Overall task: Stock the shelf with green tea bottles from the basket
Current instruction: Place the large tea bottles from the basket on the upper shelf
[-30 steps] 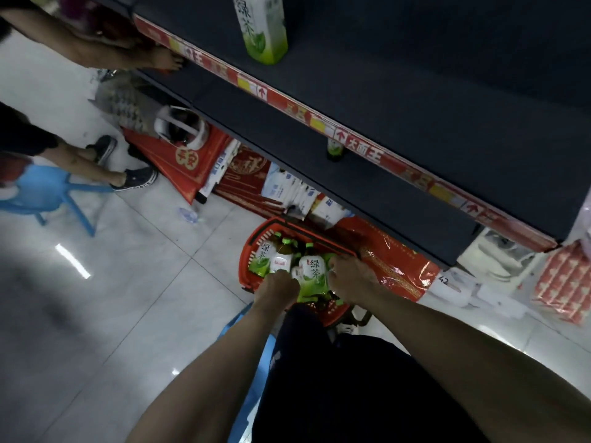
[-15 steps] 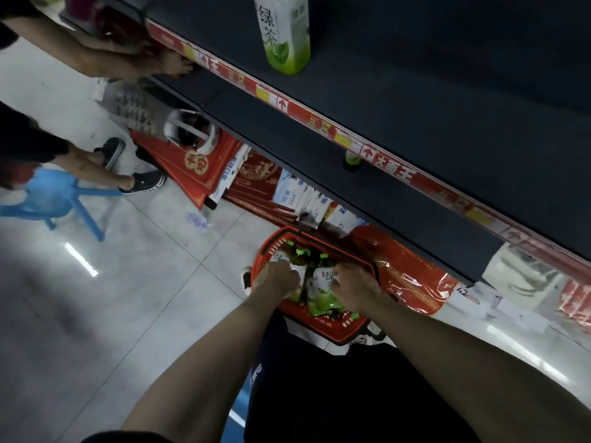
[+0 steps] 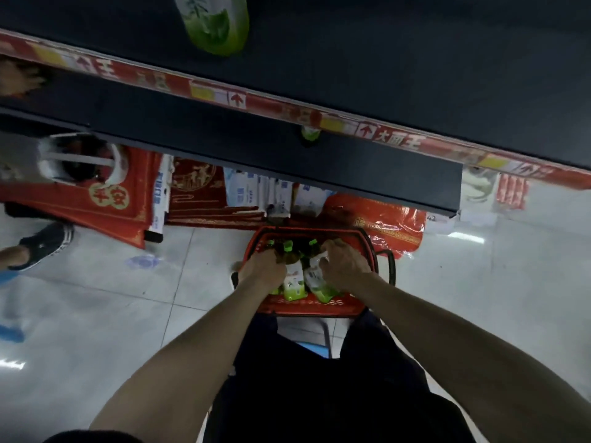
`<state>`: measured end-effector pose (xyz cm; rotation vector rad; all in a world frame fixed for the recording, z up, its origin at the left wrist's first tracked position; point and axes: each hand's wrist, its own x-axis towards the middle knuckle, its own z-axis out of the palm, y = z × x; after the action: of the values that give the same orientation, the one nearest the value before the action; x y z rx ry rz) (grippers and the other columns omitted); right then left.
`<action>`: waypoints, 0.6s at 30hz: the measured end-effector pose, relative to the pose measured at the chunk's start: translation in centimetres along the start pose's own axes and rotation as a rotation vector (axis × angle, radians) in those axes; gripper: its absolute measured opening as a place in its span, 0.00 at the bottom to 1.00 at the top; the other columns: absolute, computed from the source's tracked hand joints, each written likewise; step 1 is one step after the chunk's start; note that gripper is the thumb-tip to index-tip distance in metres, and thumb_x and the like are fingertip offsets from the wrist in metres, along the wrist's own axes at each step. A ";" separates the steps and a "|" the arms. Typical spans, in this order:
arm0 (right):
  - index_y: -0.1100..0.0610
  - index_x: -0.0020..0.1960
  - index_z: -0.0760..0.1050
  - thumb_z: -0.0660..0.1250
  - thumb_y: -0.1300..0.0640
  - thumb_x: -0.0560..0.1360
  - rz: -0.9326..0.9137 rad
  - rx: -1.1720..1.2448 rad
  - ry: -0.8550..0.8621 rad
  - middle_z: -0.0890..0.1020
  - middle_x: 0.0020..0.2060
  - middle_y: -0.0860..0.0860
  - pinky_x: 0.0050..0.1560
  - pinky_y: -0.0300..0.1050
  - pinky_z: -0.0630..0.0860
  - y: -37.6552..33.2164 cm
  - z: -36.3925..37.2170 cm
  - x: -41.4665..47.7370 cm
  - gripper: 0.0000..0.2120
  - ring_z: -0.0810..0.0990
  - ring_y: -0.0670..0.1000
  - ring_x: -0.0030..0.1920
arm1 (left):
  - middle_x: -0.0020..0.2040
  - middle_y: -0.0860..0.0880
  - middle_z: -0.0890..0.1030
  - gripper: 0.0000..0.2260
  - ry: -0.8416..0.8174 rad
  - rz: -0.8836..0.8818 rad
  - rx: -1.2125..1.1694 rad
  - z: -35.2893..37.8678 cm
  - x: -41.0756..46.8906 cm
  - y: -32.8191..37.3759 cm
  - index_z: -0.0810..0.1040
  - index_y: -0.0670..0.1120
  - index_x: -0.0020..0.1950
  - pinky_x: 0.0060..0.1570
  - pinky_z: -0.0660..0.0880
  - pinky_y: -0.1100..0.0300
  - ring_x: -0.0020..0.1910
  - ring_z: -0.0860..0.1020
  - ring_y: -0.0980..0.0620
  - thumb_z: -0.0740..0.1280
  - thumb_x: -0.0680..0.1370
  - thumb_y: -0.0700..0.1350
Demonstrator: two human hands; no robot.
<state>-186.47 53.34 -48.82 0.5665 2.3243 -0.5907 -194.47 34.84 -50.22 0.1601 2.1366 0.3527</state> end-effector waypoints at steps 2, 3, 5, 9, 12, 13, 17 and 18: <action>0.53 0.71 0.72 0.60 0.49 0.82 0.011 0.000 0.031 0.78 0.65 0.54 0.62 0.53 0.76 0.2 0.5 1.1 0.19 0.77 0.58 0.64 | 0.52 0.46 0.84 0.12 -0.004 0.010 0.014 0.1 1.1 -0.7 0.80 0.49 0.49 0.57 0.80 0.46 0.51 0.82 0.43 0.61 0.80 0.54; 0.53 0.69 0.73 0.60 0.49 0.81 0.010 0.006 0.053 0.79 0.64 0.54 0.61 0.54 0.77 0.5 0.8 1.8 0.18 0.78 0.58 0.62 | 0.51 0.47 0.83 0.10 -0.006 0.016 0.018 0.3 1.8 -0.9 0.79 0.50 0.47 0.58 0.79 0.45 0.51 0.82 0.44 0.62 0.79 0.54; 0.54 0.66 0.75 0.60 0.50 0.81 0.011 0.025 0.089 0.80 0.62 0.54 0.58 0.54 0.79 1.4 1.8 3.4 0.16 0.80 0.59 0.60 | 0.48 0.49 0.81 0.08 -0.013 0.038 0.018 1.2 3.7 -1.1 0.76 0.52 0.44 0.58 0.79 0.45 0.50 0.81 0.44 0.61 0.79 0.53; 0.54 0.64 0.77 0.61 0.51 0.81 -0.010 0.051 0.170 0.82 0.61 0.53 0.56 0.52 0.79 3.8 5.4 8.2 0.15 0.81 0.58 0.59 | 0.45 0.49 0.80 0.09 0.030 0.122 0.054 3.9 8.7 -1.5 0.75 0.50 0.44 0.52 0.80 0.47 0.47 0.80 0.45 0.58 0.81 0.49; 0.54 0.63 0.77 0.62 0.53 0.79 -0.043 0.090 0.218 0.83 0.60 0.53 0.53 0.52 0.80 6.1 9.0 12.1 0.14 0.82 0.58 0.57 | 0.49 0.52 0.80 0.09 0.162 0.184 0.039 6.7 13.1 -1.7 0.79 0.49 0.54 0.46 0.77 0.53 0.47 0.79 0.51 0.60 0.83 0.48; 0.53 0.61 0.77 0.62 0.53 0.79 -0.065 0.104 0.232 0.83 0.58 0.53 0.51 0.52 0.81 6.8 10.2 13.3 0.13 0.83 0.58 0.55 | 0.50 0.54 0.80 0.09 0.206 0.206 0.024 7.6 14.5 -1.7 0.79 0.50 0.55 0.45 0.75 0.54 0.48 0.78 0.52 0.60 0.83 0.48; 0.55 0.61 0.75 0.62 0.53 0.78 -0.148 0.189 0.306 0.83 0.56 0.55 0.48 0.55 0.82 9.1 14.6 18.5 0.14 0.83 0.60 0.51 | 0.55 0.53 0.82 0.09 0.286 0.279 -0.026 11.8 19.9 -2.1 0.80 0.52 0.58 0.50 0.78 0.53 0.53 0.80 0.52 0.62 0.82 0.49; 0.57 0.61 0.76 0.62 0.53 0.78 -0.158 0.209 0.331 0.83 0.56 0.56 0.50 0.55 0.81 9.6 15.4 19.8 0.14 0.83 0.60 0.53 | 0.56 0.52 0.82 0.09 0.304 0.298 -0.029 12.7 21.0 -2.1 0.80 0.51 0.59 0.51 0.78 0.53 0.54 0.80 0.51 0.62 0.83 0.48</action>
<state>-187.33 57.30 -75.33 0.6179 2.6549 -0.8784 -195.57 40.46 -74.17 0.4347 2.4084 0.6145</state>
